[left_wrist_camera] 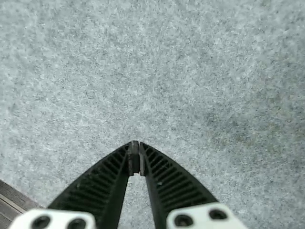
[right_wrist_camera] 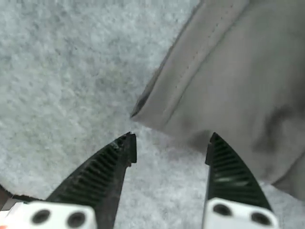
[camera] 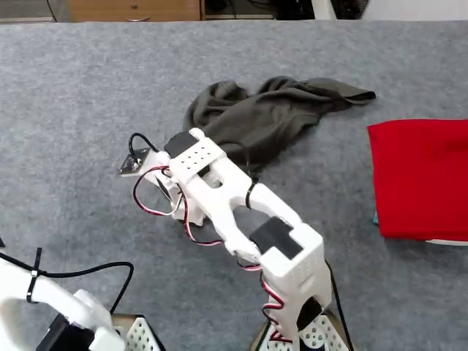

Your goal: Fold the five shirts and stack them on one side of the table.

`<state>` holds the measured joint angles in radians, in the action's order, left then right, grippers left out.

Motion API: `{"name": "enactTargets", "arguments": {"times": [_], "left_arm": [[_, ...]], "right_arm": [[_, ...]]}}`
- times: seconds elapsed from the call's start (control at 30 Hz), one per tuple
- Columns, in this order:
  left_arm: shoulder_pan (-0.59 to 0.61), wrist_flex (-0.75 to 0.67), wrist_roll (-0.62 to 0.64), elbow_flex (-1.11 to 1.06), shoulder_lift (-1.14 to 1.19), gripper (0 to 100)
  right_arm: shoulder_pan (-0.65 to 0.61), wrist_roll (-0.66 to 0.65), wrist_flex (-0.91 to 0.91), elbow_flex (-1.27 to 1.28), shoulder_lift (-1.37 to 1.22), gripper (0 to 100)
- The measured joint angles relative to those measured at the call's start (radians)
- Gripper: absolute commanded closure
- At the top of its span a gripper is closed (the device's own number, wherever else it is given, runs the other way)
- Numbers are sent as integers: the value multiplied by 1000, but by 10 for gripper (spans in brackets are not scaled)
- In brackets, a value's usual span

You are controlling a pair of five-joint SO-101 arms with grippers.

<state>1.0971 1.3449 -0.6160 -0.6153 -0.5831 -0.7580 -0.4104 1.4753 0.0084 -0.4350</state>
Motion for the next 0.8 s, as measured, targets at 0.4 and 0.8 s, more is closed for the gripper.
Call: {"name": "enactTargets", "arguments": {"times": [0.4,0.8], "left_arm": [[0,0,0,0,0,980],[0,0,0,0,0,980]], "right_arm": [[-11,2,94,-213,-178,755],[-138,2,270,-350,-213,755]]}}
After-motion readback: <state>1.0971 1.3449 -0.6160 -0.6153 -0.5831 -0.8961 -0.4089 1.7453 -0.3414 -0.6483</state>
